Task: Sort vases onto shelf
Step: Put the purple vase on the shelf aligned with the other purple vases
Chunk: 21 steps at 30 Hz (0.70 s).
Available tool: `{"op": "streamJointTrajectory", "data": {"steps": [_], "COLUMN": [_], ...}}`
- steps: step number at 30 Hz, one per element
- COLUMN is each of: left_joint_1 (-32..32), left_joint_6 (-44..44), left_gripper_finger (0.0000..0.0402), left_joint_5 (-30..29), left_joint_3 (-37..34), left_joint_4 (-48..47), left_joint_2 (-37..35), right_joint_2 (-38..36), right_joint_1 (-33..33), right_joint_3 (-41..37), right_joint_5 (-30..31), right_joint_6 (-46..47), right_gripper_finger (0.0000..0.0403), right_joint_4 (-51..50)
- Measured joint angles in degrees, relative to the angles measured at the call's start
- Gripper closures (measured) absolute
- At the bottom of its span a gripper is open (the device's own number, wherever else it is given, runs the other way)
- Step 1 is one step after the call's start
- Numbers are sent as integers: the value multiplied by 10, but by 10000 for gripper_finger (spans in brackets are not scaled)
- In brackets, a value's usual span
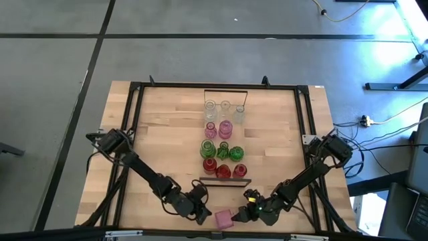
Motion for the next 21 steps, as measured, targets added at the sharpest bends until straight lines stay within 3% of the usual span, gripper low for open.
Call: {"op": "streamJointTrajectory", "data": {"steps": [12, 21], "left_joint_1": [4, 10], "left_joint_6": [-28, -15], "left_gripper_finger": [402, 402], "left_joint_5": [47, 85], "left_joint_3": [6, 37], "left_joint_4": [88, 82], "left_joint_2": [46, 66], "right_joint_2": [37, 41], "right_joint_1": [-1, -1], "right_joint_3": [1, 0], "right_joint_5": [24, 25], "right_joint_6": [-3, -3], "right_gripper_finger": [198, 198], "right_joint_4": [94, 115]}}
